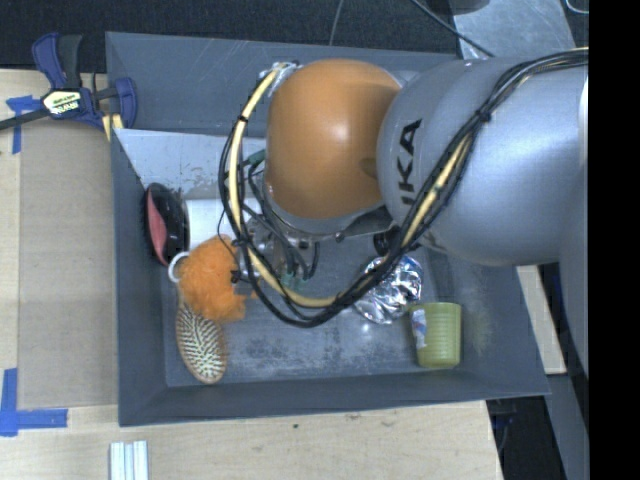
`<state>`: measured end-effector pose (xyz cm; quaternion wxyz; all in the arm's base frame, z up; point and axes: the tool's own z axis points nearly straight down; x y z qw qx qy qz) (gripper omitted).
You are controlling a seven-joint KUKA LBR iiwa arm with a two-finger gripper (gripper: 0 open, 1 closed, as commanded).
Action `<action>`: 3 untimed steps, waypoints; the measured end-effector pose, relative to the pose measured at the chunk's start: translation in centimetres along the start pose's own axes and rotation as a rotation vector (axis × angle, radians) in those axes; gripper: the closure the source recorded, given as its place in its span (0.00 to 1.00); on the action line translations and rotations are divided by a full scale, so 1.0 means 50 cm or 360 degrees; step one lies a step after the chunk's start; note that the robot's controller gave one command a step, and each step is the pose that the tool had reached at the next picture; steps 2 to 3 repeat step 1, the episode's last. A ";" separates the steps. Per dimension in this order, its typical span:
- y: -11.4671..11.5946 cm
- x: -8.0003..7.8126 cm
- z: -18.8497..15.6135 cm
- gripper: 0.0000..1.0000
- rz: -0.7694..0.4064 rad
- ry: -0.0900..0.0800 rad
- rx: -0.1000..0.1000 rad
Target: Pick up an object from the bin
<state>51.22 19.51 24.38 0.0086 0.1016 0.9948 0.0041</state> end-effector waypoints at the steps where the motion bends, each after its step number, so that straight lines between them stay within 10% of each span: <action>1: -0.075 -0.015 -0.049 1.00 -0.0293 -0.0010 -0.0003; 3: -0.075 -0.015 -0.049 1.00 -0.0293 -0.0010 -0.0003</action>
Offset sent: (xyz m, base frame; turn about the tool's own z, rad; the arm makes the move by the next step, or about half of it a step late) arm -0.0022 -0.0372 0.0230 -0.1855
